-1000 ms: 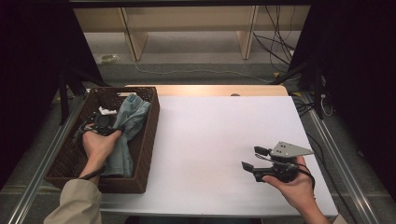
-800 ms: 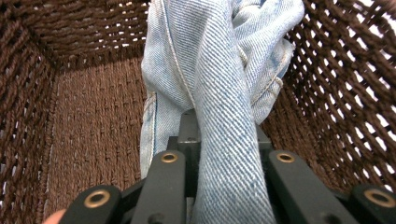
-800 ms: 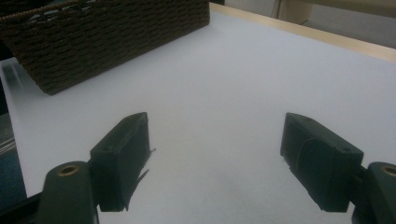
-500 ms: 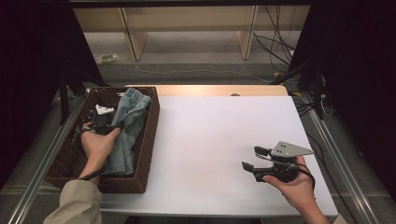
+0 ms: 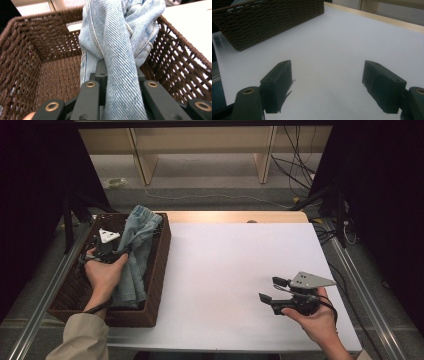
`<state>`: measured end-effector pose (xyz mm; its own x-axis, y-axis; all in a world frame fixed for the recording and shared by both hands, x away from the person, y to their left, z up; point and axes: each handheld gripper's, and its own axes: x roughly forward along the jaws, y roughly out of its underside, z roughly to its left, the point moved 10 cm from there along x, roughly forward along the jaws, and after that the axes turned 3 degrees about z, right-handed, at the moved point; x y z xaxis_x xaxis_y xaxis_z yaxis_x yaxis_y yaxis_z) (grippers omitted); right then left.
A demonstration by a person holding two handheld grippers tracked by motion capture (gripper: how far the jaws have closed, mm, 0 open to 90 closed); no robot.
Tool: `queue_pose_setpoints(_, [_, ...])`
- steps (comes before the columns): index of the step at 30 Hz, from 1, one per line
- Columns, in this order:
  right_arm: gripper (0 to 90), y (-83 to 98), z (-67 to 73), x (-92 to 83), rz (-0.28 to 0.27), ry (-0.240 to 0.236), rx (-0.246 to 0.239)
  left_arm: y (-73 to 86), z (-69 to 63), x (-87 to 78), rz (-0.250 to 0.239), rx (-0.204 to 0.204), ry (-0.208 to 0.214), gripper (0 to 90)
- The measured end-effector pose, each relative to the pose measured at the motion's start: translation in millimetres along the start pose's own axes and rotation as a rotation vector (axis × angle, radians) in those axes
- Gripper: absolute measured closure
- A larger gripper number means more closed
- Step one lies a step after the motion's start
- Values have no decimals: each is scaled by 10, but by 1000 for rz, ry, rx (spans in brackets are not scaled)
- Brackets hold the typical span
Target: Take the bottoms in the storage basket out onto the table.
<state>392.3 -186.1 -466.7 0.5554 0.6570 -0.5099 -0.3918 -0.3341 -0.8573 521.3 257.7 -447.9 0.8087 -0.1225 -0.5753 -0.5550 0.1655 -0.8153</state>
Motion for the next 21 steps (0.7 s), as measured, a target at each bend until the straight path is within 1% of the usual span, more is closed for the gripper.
queue_pose_setpoints(6, [250,-4,-3,-1,-4,2,4,-63,-24,-43,-34,-3,7,753])
queue_pose_setpoints(13, [250,-4,-1,-4,-4,0,3,-108,-24,-83,-53,-7,11,753])
queue_pose_setpoints(21, [250,-16,1,-13,-12,-2,1,-162,-32,-130,-73,-1,11,753])
